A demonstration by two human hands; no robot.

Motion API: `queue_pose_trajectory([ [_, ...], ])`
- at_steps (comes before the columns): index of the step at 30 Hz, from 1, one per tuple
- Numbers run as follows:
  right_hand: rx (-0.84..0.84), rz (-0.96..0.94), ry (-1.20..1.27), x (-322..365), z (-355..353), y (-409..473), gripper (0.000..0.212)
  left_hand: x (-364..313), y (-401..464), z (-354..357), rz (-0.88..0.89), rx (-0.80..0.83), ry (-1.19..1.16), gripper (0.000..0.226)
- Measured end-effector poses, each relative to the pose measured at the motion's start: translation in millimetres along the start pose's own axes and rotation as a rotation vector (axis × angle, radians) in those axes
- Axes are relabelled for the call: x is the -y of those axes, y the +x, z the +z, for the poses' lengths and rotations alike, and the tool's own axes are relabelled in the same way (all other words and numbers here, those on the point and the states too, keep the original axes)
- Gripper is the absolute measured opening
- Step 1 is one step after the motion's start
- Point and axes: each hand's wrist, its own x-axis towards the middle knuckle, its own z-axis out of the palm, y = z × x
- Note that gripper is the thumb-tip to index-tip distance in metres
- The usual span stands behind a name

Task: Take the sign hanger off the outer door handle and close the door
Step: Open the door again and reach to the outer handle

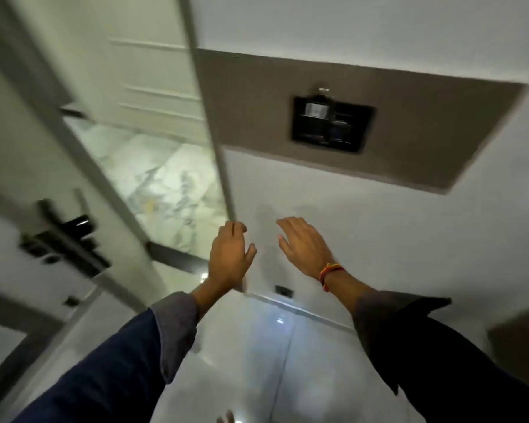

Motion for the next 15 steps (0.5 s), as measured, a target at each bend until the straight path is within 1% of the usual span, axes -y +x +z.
queue_pose_trajectory([
  [1, 0.005, -0.132, 0.019, 65.5, 12.9, 32.8, 0.040, 58.7, -18.3, -43.8, -0.106, -0.078, 0.043, 0.036],
  [4, -0.038, -0.279, 0.085, 136.3, 22.2, 74.0, 0.044, 118.1, -29.9, -98.6, -0.202, -0.152, -0.013, 0.031],
  [5, -0.042, -0.361, 0.112, 182.2, 27.7, 91.0, 0.048, 150.7, -46.2, -132.0, -0.273, -0.183, -0.027, 0.027],
  [6, -0.022, -0.412, 0.144, 218.4, 28.9, 103.5, 0.053, 173.9, -59.1, -156.7, -0.302, -0.212, -0.053, 0.022],
  [7, -0.017, -0.441, 0.182, 240.8, 30.2, 114.0, 0.059, 183.8, -66.7, -174.6, -0.291, -0.181, -0.062, 0.016],
  [8, -0.020, -0.501, 0.223, 278.4, 32.6, 127.9, 0.064, 202.7, -80.6, -197.9, -0.251, -0.126, -0.032, 0.010],
  [9, -0.055, -0.541, 0.256, 300.5, 32.4, 136.1, 0.068, 207.6, -87.8, -211.3, -0.185, -0.038, 0.034, 0.009],
  [10, -0.098, -0.588, 0.276, 328.8, 31.2, 143.5, 0.072, 215.7, -97.6, -223.7, -0.139, 0.017, 0.107, 0.013],
  [11, -0.162, -0.616, 0.285, 349.7, 31.5, 149.4, 0.076, 219.7, -105.7, -231.4, -0.134, 0.040, 0.153, 0.020],
  [12, -0.238, -0.641, 0.292, 372.6, 30.8, 156.1, 0.080, 230.3, -113.1, -239.8, -0.157, -0.001, 0.172, 0.028],
  [14, -0.389, -0.645, 0.293, 401.5, 26.9, 167.1, 0.088, 253.4, -121.8, -256.1, -0.231, -0.180, 0.192, 0.038],
  [15, -0.451, -0.644, 0.266, 408.7, 26.1, 174.6, 0.092, 266.7, -123.8, -265.6, -0.267, -0.283, 0.214, 0.039],
])
